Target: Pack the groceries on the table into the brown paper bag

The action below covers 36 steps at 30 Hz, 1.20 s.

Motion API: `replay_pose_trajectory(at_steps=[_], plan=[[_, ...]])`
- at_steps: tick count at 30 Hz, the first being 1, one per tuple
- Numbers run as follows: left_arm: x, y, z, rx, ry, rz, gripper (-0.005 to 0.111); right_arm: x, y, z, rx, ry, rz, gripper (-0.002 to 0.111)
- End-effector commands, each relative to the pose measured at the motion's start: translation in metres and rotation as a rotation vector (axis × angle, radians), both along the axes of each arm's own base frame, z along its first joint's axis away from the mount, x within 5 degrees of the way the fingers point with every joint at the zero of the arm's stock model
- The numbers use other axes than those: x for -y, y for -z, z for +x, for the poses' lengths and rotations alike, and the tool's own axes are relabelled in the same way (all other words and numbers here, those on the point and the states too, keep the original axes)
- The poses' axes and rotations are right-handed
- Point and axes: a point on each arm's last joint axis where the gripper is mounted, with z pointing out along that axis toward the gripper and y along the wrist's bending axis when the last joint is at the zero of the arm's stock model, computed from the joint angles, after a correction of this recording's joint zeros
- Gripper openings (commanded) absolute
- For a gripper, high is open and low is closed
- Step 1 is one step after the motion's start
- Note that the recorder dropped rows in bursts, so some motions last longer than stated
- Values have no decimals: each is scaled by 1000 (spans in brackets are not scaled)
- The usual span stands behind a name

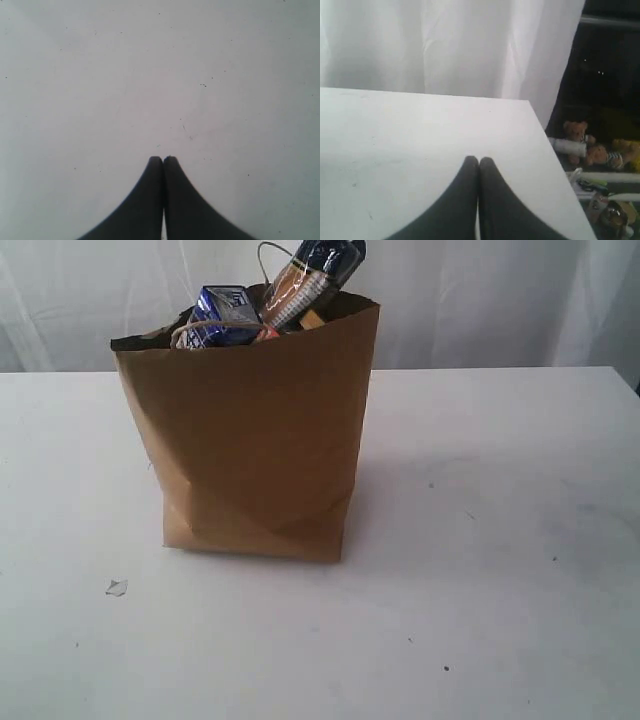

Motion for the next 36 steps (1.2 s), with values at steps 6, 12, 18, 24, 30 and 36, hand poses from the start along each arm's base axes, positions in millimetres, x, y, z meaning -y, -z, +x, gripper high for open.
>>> replay_pose_trajectory(at_steps=[6, 12, 18, 24, 30, 36], plan=[[0, 1, 0, -3, 6, -5, 0, -5, -52, -49, 343, -17, -115, 0], [0, 1, 0, -3, 6, -5, 0, -8, 2, -80, 368, -16, -117, 0], [0, 1, 0, -3, 6, -5, 0, -10, 8, -103, 478, -11, -123, 0], [0, 2, 0, -3, 6, -4, 0, -10, 8, -103, 481, -11, -123, 0], [0, 2, 0, -3, 6, -4, 0, -9, 24, -99, 545, -6, -129, 0], [0, 1, 0, -2, 7, -4, 0, -9, 64, -90, 231, -20, -101, 0]])
